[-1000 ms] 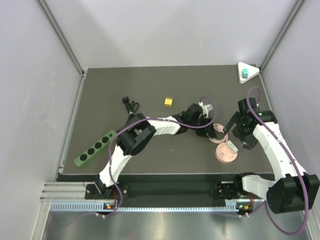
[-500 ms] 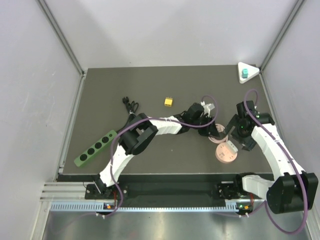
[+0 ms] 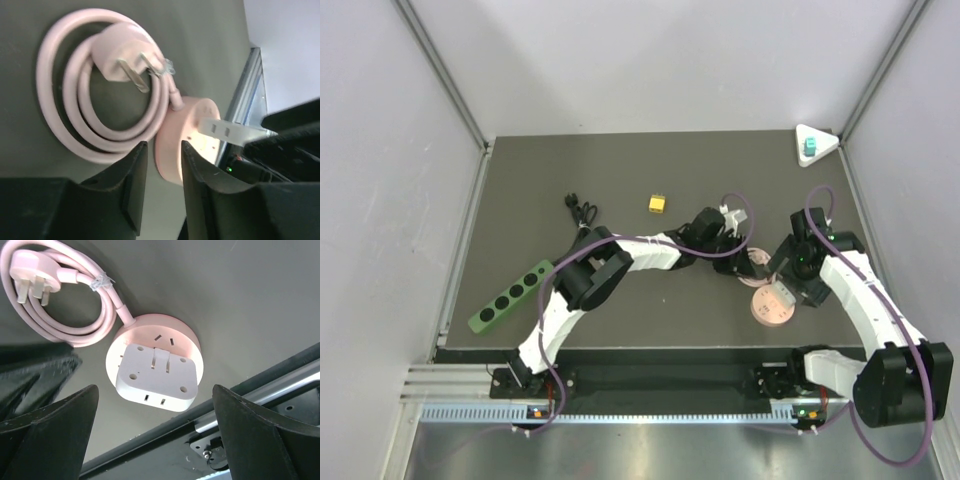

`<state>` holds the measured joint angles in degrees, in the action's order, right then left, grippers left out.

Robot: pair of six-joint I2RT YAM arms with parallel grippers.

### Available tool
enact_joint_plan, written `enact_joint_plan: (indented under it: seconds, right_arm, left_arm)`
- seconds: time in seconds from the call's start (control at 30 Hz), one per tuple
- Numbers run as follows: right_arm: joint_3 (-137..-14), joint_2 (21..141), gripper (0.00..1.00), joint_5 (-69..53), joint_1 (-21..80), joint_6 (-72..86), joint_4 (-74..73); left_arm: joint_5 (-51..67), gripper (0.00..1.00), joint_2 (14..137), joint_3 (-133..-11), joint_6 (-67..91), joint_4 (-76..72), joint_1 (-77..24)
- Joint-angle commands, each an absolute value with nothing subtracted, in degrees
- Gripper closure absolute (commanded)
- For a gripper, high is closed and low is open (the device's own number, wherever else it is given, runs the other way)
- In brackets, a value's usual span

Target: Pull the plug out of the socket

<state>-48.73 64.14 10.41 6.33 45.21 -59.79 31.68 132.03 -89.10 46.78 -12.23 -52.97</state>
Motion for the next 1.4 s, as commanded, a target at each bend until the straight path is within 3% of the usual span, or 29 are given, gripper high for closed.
enact_joint_plan:
  seconds: [0.0,0.07,0.2,0.5,1.37]
  right_arm:
    - [-49.0,63.3,0.05,10.8,5.9,45.6,-57.9]
    - [-49.0,63.3,0.04,10.9,5.6,45.5,-57.8]
    - [-49.6,63.1,0.04,11.2,4.7,45.6,-58.3]
    - [-48.6,63.4,0.05,10.0,4.4,45.5,-56.6]
    - [-46.0,63.5,0.1,8.6,3.8,44.3,-54.4]
  left_arm:
    - [33.2,0.65,123.9,-87.4,44.5,-13.8,-53.3]
    - [34.3,0.72,122.8,-85.4,46.3,-16.3,-53.4]
    - [37.8,1.0,122.0,-81.6,52.4,-25.1,-54.7]
    - [37.1,1.0,126.6,-80.7,58.3,-32.1,-59.2]
    - [24.7,1.0,130.3,-77.1,59.1,-30.5,-60.3]
